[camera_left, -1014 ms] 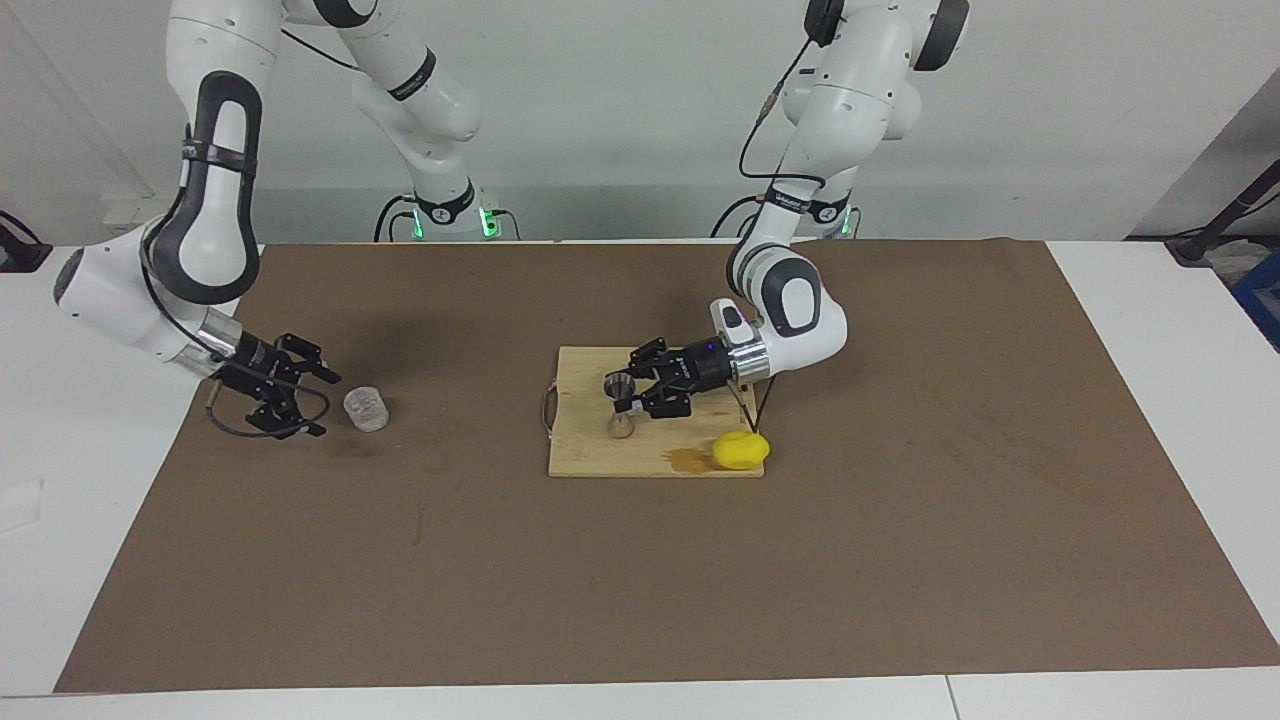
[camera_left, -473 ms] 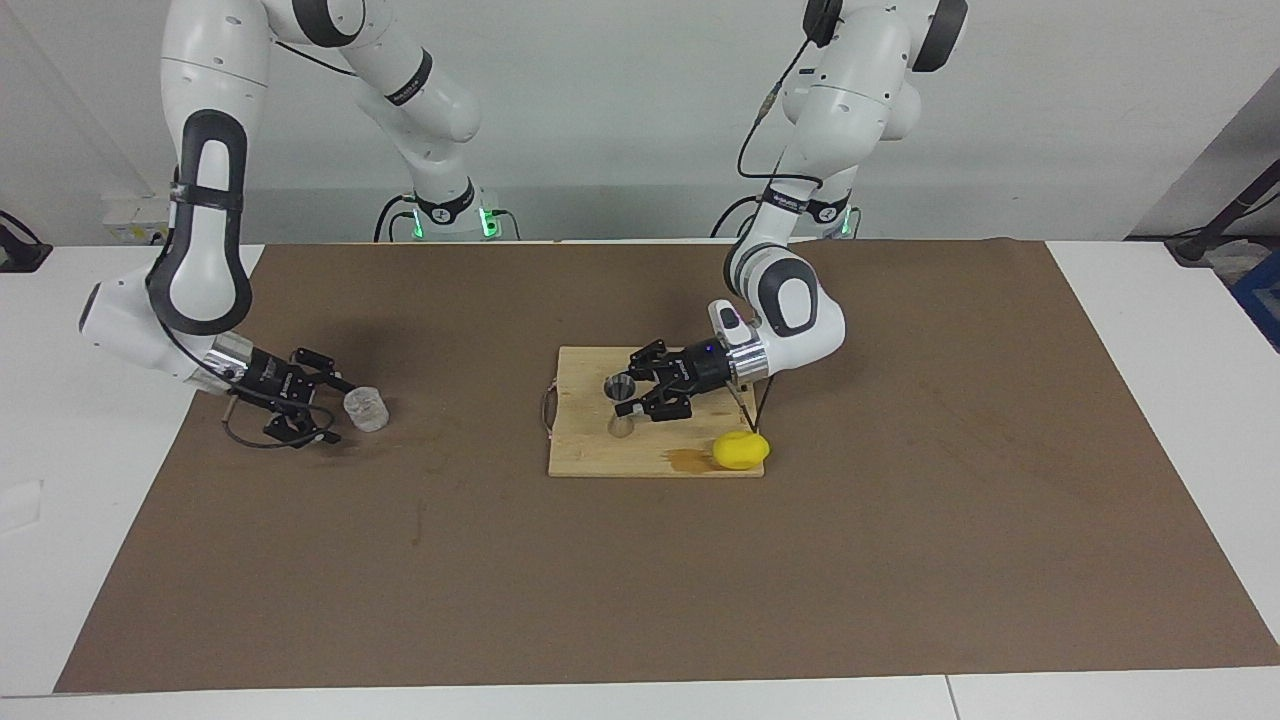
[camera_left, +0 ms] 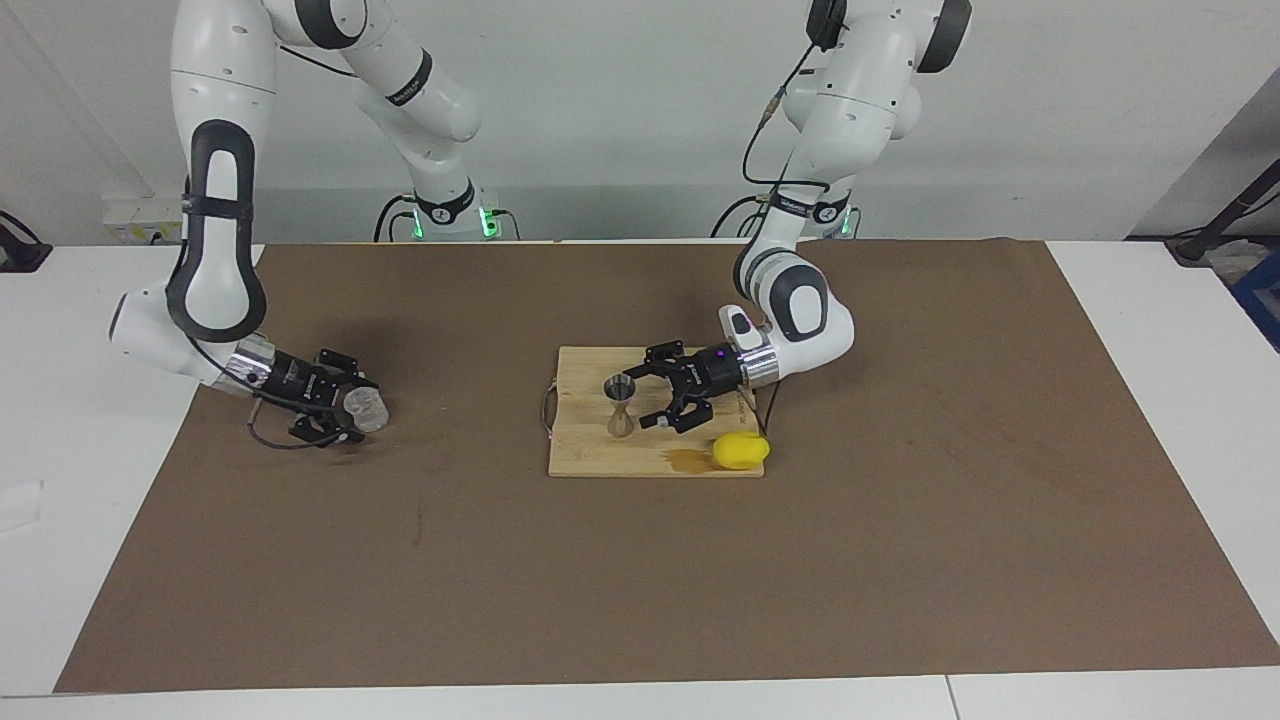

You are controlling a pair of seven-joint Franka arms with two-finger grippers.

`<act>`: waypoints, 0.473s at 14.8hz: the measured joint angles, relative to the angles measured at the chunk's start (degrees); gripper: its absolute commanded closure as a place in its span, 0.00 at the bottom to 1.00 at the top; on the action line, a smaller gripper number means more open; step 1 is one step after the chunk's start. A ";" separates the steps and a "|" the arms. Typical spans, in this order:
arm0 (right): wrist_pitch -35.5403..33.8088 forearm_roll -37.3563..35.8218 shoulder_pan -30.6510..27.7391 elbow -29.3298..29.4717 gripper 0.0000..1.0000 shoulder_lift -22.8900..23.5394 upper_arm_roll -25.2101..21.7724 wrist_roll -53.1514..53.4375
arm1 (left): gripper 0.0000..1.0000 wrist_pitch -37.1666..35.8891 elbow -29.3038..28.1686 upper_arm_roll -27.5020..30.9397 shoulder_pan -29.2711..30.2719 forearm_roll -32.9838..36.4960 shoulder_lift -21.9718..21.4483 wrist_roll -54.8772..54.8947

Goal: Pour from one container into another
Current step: 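Grasp the clear glass with the right gripper while the left gripper withdraws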

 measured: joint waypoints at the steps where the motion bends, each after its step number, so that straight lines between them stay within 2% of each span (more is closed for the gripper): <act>1: 0.00 0.00 -0.01 -0.02 0.39 -0.05 0.00 -0.02 | 0.00 -1.10 -1.09 0.04 1.62 2.31 -0.69 -0.36; 5: -0.05 3.19 -0.02 -0.27 0.90 -0.21 -0.02 -0.08 | 0.00 -6.10 -6.65 0.27 9.15 13.41 -4.87 -2.73; 6: -0.05 3.64 -0.02 -0.36 0.97 -0.23 -0.02 -0.09 | 0.00 -7.38 -7.59 0.34 11.53 17.12 -5.83 -3.36; 7: -0.05 3.71 -0.02 -0.40 1.00 -0.31 -0.03 -0.09 | 0.00 -8.87 -8.15 0.42 14.07 21.43 -6.64 -4.47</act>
